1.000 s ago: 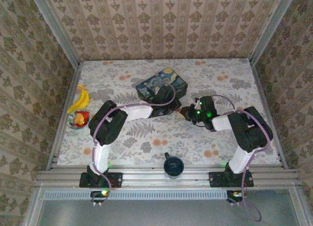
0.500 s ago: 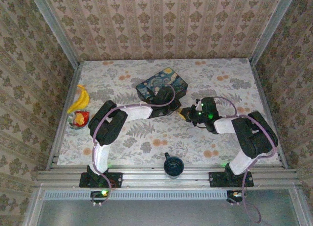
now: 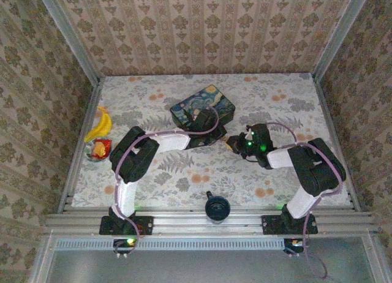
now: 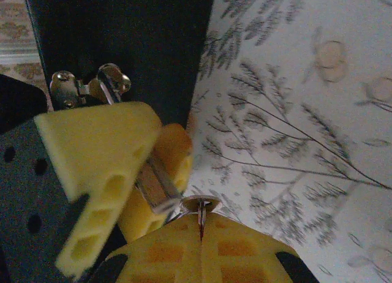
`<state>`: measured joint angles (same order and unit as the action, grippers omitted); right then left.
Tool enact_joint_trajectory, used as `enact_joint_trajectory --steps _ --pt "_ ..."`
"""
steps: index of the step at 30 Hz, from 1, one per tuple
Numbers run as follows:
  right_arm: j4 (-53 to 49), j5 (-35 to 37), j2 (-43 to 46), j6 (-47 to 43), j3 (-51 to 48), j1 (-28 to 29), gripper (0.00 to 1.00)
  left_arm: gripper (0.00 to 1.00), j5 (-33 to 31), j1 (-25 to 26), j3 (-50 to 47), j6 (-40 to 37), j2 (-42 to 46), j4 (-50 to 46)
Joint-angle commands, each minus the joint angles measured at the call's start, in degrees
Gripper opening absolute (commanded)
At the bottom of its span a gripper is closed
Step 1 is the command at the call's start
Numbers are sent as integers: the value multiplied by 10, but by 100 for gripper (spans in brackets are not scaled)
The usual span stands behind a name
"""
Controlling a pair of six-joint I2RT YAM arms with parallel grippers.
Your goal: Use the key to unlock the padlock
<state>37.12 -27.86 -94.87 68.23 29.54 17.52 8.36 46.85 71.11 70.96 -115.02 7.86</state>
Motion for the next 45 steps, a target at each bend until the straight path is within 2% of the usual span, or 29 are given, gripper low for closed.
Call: enact_joint_trajectory --steps 1,5,10,12,15,22,25,27,30,32,35,38,42,45 --pt "-12 46 42 4 -22 3 0 0 5 1 -5 13 15 13" --pt "-131 64 76 -24 2 3 0 0 -3 0 -6 4 21 8" --pt "-368 126 107 -94 59 6 3 0 -21 -4 -9 -18 36 -6" --pt "-411 143 112 -105 65 5 3 0 -24 -5 -10 -22 35 -10" --pt "-440 154 112 -113 64 6 3 0 -24 -5 2 -34 28 -39" --pt "-426 129 112 -115 61 6 2 0 -7 -4 23 -39 -8 -77" --pt "-435 127 111 -121 72 6 1 14 -3 1 29 -41 -24 -81" --pt "-438 126 114 -123 75 6 2 16 -3 2 33 -42 -32 -88" --pt "-442 128 121 -125 79 5 1 26 -5 2 34 -42 -37 -93" --pt "-444 129 129 -128 81 5 1 45 -4 2 34 -42 -38 -95" --pt "-449 127 141 -134 84 3 1 62 2 0 29 -45 -30 -96" --pt "-452 117 148 -137 88 1 1 67 1 -3 21 -57 -10 -88" --pt "-451 100 171 -138 92 -4 1 78 -3 -7 0 -78 38 -60" --pt "-446 86 185 -139 97 -6 1 79 -2 -13 -17 -103 82 -46"
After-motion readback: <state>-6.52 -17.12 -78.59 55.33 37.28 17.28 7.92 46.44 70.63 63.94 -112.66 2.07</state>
